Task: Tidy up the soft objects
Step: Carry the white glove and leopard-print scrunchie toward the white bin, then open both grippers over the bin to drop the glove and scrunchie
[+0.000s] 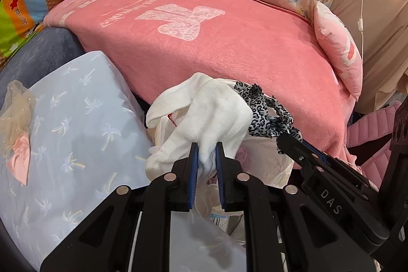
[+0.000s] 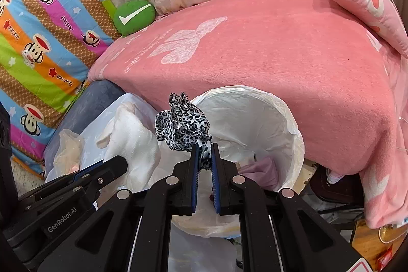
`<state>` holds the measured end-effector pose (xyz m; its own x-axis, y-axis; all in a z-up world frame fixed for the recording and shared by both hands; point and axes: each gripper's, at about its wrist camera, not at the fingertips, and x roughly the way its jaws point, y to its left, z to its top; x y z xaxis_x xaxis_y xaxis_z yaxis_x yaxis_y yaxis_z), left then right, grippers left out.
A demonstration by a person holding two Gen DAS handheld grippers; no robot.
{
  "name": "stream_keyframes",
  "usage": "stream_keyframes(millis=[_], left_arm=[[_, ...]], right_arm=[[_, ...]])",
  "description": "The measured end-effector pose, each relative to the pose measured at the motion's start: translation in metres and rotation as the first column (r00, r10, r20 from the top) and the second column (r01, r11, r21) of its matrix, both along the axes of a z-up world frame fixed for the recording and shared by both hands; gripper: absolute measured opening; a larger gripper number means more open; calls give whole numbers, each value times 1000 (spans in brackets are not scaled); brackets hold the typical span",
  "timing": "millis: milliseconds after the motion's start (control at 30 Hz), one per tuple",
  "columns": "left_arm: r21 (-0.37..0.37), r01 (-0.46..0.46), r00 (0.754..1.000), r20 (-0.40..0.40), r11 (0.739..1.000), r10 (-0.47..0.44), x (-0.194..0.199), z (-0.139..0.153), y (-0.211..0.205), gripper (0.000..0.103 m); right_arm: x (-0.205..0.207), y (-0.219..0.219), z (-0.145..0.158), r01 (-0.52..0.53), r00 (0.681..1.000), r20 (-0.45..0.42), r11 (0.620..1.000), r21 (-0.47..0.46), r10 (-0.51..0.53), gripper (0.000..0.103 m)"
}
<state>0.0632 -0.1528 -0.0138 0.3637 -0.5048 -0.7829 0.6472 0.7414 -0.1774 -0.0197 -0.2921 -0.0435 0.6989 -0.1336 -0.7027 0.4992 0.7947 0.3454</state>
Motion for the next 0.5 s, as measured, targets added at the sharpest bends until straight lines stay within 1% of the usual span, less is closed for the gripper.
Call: stream_keyframes(millis=[200, 233, 267, 300, 367, 433, 500], left_arm=[[-5, 3, 1000, -9, 1000, -3, 2, -1, -4, 15], [-6, 0, 1000, -10, 1000, 0, 3, -1, -4, 19], [-10, -3, 1000, -9, 1000, 3, 3, -1, -4, 26], [-15, -8, 1000, -4, 1000, 8, 2, 0, -4, 30], [-20, -19, 1000, 18, 1000, 20, 1, 2, -3, 50], [-22, -29, 999, 37, 999, 30, 0, 4, -3, 56], [-20, -31, 999, 39, 999, 32, 1, 4, -2, 56]], right_arm=[[0, -2, -1, 5, 1000, -3, 1000, -3, -5, 9], [1, -2, -1, 6, 1000, -4, 1000, -4, -6, 9], [1, -2, -1, 8, 1000, -5, 1000, -5, -8, 10], [1, -2, -1, 9, 1000, -5, 1000, -5, -9, 10], [1, -4, -2, 12, 1000, -6, 1000, -5, -12, 10], [1, -4, -3, 13, 1000, -7, 1000, -5, -13, 10], [1, -3, -4, 12, 1000, -8, 1000, -4, -12, 10]])
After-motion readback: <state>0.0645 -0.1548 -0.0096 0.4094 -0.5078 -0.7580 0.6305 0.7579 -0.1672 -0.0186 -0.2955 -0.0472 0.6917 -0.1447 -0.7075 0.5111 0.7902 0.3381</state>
